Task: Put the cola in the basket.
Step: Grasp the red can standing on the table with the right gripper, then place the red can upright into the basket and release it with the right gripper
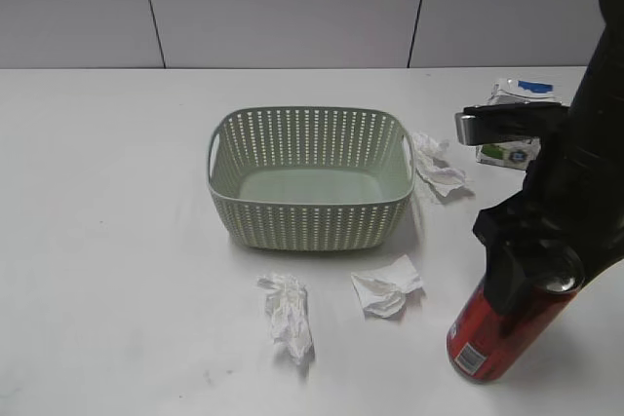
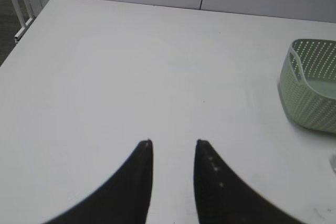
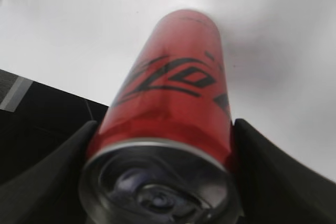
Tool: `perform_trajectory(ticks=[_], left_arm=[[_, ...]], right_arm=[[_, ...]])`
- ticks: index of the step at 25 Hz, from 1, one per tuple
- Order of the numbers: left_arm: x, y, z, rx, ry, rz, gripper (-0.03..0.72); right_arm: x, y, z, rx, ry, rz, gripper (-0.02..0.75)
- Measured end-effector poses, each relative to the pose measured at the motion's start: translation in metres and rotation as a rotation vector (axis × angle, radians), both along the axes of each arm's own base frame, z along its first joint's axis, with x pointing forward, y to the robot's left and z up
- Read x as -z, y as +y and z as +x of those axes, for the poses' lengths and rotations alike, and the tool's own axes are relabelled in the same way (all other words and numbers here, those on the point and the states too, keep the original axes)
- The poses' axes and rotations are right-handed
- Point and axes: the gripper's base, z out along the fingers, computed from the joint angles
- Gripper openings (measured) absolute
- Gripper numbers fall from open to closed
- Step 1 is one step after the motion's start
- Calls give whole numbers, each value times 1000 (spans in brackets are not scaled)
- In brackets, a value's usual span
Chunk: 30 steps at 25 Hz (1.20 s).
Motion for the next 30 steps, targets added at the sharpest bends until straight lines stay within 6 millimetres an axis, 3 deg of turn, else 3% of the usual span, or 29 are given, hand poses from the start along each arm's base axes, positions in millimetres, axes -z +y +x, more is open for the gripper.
perform_trajectory(ticks=[8,20,24,30], left_arm=[[0,0,0,0,0,0,217],[0,0,0,0,0,0,217],[0,0,0,0,0,0,217],[0,0,0,0,0,0,217]], right_arm=[[-10,1,1,-29,-6,7,528],[-132,21,57,-128,-467,135,523],[-152,48,80,-208,-560,168,523],[-121,122,100,-414,-563,146,523]])
